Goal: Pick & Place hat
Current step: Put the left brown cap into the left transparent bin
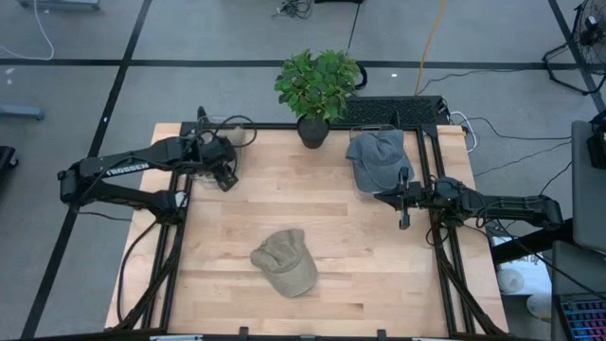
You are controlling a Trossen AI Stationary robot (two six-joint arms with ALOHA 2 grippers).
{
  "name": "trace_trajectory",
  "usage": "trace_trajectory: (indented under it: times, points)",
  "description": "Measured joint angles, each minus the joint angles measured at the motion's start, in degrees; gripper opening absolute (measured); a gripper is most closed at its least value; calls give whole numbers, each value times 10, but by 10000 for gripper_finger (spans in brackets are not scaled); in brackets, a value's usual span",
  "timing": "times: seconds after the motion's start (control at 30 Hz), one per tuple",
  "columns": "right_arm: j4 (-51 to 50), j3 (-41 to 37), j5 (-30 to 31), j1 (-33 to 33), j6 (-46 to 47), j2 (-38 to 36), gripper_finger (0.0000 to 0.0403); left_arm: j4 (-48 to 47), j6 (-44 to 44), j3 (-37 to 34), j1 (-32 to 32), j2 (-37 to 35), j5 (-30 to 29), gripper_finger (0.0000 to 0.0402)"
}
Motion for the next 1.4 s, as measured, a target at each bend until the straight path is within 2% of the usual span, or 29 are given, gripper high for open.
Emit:
trace_trajectory:
  times: [0.13,0.33,0.4,0.53,0.7,0.87,1.0,1.23,1.4]
  points:
    - [0,0,0,0,0,0,0,-66,-31,-20,14,8,-14,151]
    - [0,0,0,0,0,0,0,-60,-24,-49,53,8,-35,29]
    - [0,0,0,0,0,0,0,-42,-12,-58,69,8,-35,10]
    - [0,0,0,0,0,0,0,15,9,-81,100,8,-32,19]
    - [0,0,0,0,0,0,0,104,49,-122,142,8,0,5]
    - [0,0,0,0,0,0,0,171,54,-157,180,8,1,19]
    - [0,0,0,0,0,0,0,205,55,-185,210,8,7,6]
    - [0,0,0,0,0,0,0,294,64,-239,255,5,53,21]
    - [0,0,0,0,0,0,0,338,62,-261,277,7,84,5]
